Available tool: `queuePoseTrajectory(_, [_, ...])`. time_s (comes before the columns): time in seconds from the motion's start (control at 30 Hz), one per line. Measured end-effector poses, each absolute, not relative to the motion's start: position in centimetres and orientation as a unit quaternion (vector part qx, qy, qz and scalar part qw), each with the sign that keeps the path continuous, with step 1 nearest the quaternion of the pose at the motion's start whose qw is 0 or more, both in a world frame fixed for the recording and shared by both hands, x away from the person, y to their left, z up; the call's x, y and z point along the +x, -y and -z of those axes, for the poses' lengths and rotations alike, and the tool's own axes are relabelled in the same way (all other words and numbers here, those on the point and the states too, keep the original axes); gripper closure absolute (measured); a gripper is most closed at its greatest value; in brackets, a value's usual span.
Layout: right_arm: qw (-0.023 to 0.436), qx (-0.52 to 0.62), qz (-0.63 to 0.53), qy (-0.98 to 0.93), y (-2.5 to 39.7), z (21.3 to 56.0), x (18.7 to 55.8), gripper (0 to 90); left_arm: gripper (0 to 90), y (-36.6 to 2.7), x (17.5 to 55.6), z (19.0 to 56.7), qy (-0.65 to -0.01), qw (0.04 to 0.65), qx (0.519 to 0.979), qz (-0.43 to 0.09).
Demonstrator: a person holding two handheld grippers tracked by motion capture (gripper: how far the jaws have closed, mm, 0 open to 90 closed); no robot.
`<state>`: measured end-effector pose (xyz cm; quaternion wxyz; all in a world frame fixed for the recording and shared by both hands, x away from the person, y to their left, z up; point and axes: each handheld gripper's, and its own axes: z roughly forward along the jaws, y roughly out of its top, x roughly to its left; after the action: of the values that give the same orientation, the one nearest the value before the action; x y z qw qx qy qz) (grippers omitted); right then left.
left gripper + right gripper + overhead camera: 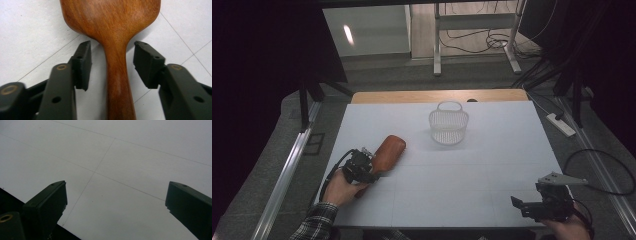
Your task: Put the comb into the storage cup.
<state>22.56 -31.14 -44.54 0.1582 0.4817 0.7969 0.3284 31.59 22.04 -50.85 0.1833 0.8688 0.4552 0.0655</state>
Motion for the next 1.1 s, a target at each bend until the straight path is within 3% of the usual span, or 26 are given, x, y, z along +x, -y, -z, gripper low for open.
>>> queuePoseTrajectory(0.37, [0.157, 0.478, -0.329, -0.799, 31.1, 44.5, 22.5, 3.9, 71.3, -22.0, 31.7, 50.9, -0.457, 0.172, 0.871, -0.062])
queuePoseTrajectory(1.1, [0.158, 0.475, -0.333, -0.799, 31.1, 44.5, 22.5, 3.9, 72.6, -23.1, 31.5, 50.2, -0.464, 0.223, 0.855, -0.062])
